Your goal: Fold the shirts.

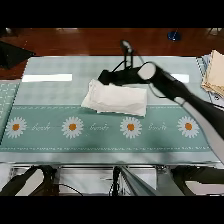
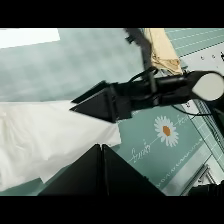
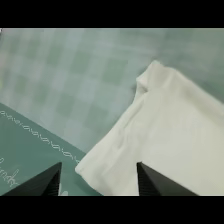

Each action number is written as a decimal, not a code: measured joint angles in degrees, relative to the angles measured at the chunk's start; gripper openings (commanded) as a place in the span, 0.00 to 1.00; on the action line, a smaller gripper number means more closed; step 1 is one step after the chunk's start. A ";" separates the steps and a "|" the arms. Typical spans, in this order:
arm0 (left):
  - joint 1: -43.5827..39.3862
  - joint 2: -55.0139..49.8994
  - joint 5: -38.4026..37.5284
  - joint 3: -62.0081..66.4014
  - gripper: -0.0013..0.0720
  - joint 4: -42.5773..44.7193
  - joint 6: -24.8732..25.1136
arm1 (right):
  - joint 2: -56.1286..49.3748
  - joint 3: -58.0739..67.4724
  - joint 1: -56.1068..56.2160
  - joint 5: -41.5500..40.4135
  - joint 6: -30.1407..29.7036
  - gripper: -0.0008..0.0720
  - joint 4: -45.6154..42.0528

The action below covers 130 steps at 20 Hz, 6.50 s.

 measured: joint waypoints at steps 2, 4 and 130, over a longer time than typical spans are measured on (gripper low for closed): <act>-0.07 -0.48 -0.04 -1.14 0.06 0.57 0.04 | 4.81 0.00 -5.95 8.09 2.01 0.72 -9.35; -0.07 -1.33 -0.04 -1.90 0.13 2.75 0.07 | 8.37 -0.04 -12.90 19.80 4.31 0.68 -22.05; -35.78 -28.94 25.11 5.73 1.00 61.31 -32.11 | 6.88 0.87 -28.22 29.05 0.59 0.61 -39.26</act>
